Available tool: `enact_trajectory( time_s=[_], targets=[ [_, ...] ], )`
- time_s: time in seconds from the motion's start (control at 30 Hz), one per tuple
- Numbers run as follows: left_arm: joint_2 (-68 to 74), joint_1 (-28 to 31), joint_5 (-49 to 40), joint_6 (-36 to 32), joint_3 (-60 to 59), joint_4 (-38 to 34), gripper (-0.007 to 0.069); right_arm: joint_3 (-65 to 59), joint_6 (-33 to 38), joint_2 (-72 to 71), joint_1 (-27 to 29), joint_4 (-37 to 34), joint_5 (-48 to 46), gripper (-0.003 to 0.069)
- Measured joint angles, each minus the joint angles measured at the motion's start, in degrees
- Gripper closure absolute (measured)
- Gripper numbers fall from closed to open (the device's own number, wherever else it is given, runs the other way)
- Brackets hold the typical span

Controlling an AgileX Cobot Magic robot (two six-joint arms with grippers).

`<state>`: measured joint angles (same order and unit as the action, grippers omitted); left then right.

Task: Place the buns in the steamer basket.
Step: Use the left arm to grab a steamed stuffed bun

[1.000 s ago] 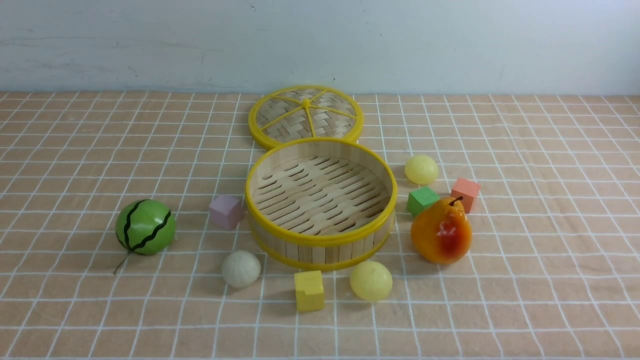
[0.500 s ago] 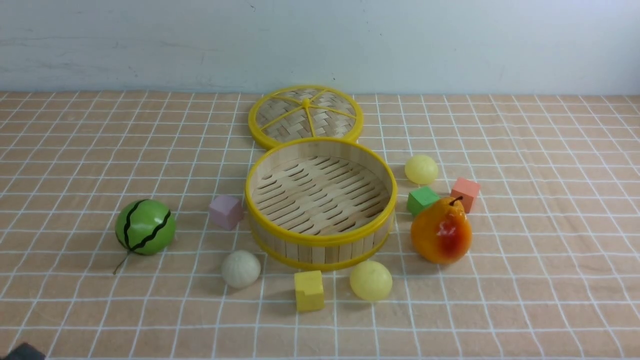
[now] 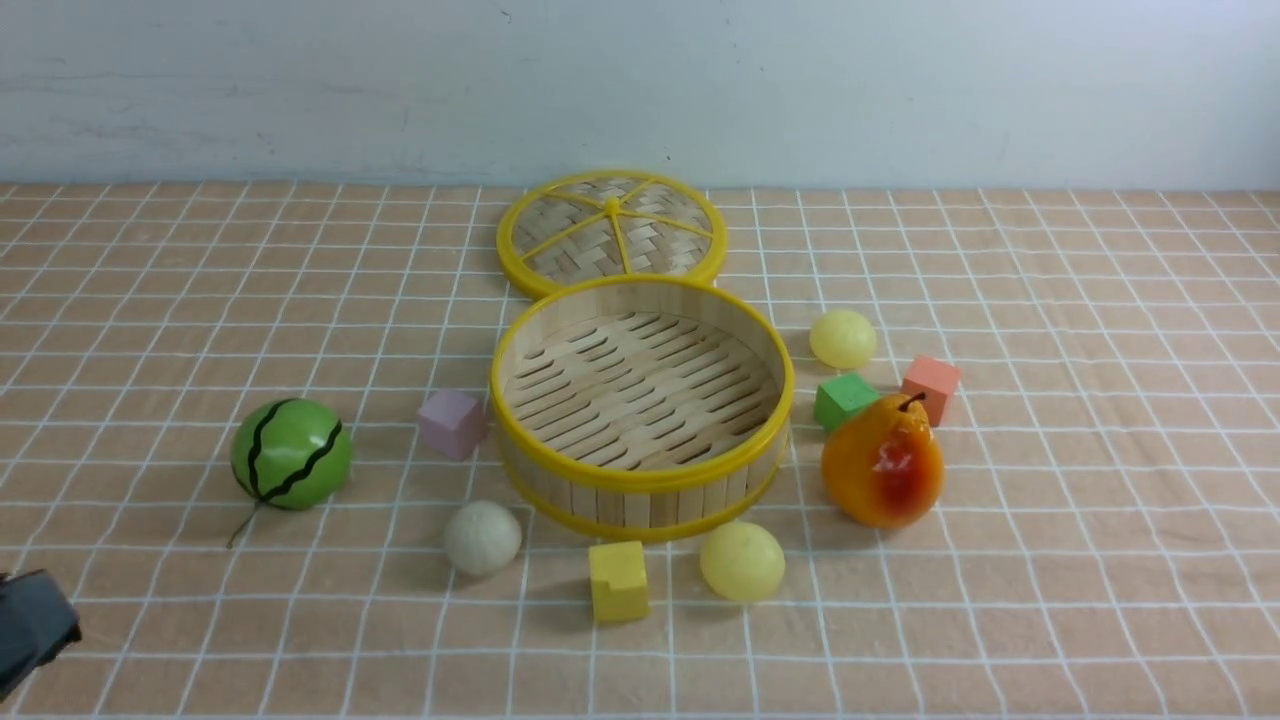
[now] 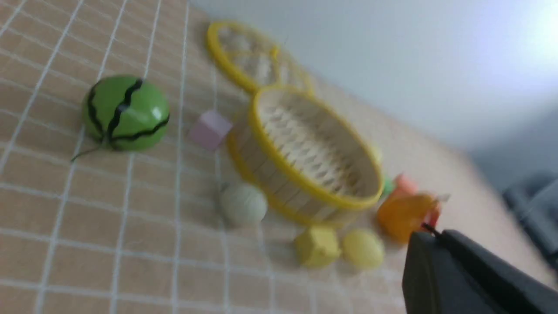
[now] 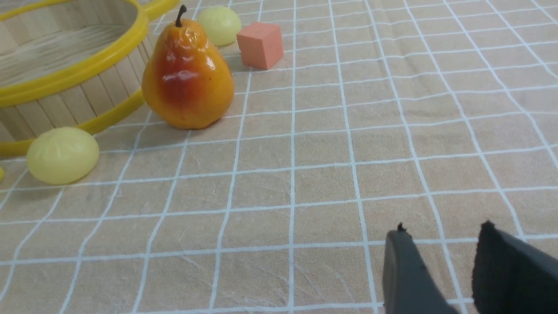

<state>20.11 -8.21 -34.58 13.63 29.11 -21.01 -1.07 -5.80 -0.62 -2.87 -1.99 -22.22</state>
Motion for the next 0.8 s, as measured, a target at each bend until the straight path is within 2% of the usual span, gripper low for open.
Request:
enact_trajectory(
  time_s=[0.1,0.2,0.37,0.43,0.53,0.63,0.8],
  targets=[
    [14.72,0.00,-13.42,-1.41,9.46,5.67,0.0638,0.00,0.00,0.00,0.00,0.00,0.00,0.0420],
    [26.93,-0.12,-18.67,-3.13,15.62,9.00,0.0638,0.00,0.00,0.00,0.00,0.00,0.00,0.0420],
    [41.84,-4.47,-19.10,-6.82,21.60,10.38,0.0638,0.00,0.00,0.00,0.00,0.00,0.00,0.0420],
    [49.41,-12.92,-17.08,-7.31,24.99,11.74,0.0638,0.00,0.00,0.00,0.00,0.00,0.00,0.0420],
    [56.12,-19.72,-15.09,-5.84,28.12,15.24,0.0638,0.00,0.00,0.00,0.00,0.00,0.00,0.0420],
    [62.54,-21.65,-13.00,-3.26,31.12,17.99,0.0638,0.00,0.00,0.00,0.00,0.00,0.00,0.0420],
    [70.56,-20.70,-9.03,-2.58,34.84,20.49,0.0624,0.00,0.00,0.00,0.00,0.00,0.00,0.0420]
  ],
)
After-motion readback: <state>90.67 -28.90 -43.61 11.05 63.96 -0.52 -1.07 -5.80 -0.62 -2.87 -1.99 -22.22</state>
